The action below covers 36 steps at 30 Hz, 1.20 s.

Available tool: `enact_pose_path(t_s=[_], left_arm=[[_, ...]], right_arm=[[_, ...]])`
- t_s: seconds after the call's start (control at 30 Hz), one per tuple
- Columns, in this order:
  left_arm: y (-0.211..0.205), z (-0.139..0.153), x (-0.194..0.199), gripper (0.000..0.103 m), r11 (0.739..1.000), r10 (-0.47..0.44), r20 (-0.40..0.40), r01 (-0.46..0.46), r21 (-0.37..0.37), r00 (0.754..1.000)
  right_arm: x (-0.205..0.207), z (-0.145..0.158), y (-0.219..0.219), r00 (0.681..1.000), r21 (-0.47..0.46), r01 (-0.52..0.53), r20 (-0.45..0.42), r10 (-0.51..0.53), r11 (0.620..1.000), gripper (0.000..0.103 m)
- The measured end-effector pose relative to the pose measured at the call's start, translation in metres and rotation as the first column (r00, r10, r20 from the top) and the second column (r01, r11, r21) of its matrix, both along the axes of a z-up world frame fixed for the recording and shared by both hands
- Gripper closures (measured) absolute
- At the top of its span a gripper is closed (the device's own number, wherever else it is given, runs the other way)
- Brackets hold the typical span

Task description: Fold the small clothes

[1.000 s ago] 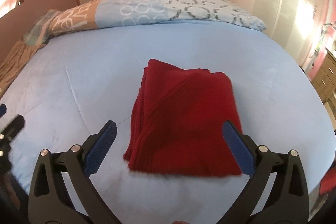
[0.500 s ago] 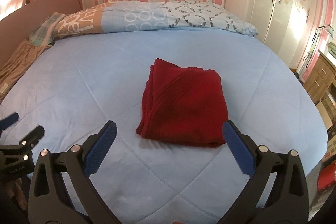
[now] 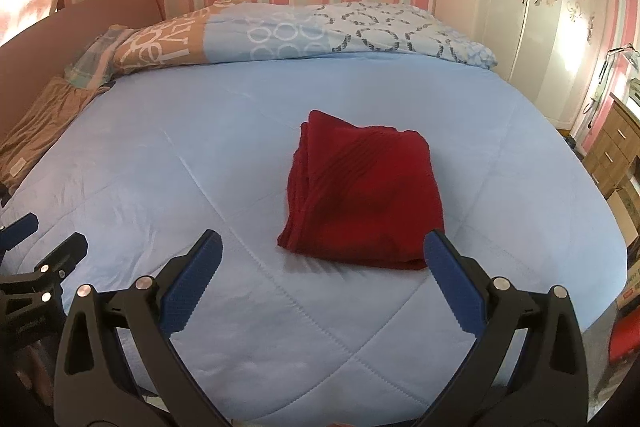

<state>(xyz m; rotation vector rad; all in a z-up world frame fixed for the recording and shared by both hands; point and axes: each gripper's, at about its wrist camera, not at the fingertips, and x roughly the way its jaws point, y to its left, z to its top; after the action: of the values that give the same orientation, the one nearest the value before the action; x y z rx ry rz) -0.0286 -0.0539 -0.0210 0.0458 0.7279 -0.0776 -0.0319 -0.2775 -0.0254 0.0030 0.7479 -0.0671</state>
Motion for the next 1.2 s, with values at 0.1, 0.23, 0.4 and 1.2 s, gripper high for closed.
enact_pose_path(t_s=[0.1, 0.23, 0.4, 1.2], left_arm=[[0.004, 0.003, -0.002, 0.002, 1.0, 0.019, 0.009, -0.019, -0.009, 1.0], [0.009, 0.007, -0.005, 0.002, 0.999, 0.031, 0.013, -0.031, -0.018, 0.999], [0.01, 0.007, -0.007, 0.002, 0.999, 0.04, 0.017, -0.04, -0.022, 0.999], [0.011, 0.004, -0.012, 0.002, 0.999, 0.031, 0.004, -0.031, -0.034, 1.0]], right_arm=[[-0.004, 0.002, 0.004, 1.0, 0.002, -0.005, 0.007, 0.005, 1.0, 0.003], [-0.01, 0.001, 0.01, 1.0, 0.005, -0.011, 0.008, 0.011, 1.0, 0.003], [-0.015, -0.002, 0.016, 1.0, 0.014, -0.021, -0.002, 0.021, 1.0, 0.003], [-0.019, -0.006, 0.014, 1.0, 0.029, -0.007, -0.003, 0.007, 1.0, 0.003]])
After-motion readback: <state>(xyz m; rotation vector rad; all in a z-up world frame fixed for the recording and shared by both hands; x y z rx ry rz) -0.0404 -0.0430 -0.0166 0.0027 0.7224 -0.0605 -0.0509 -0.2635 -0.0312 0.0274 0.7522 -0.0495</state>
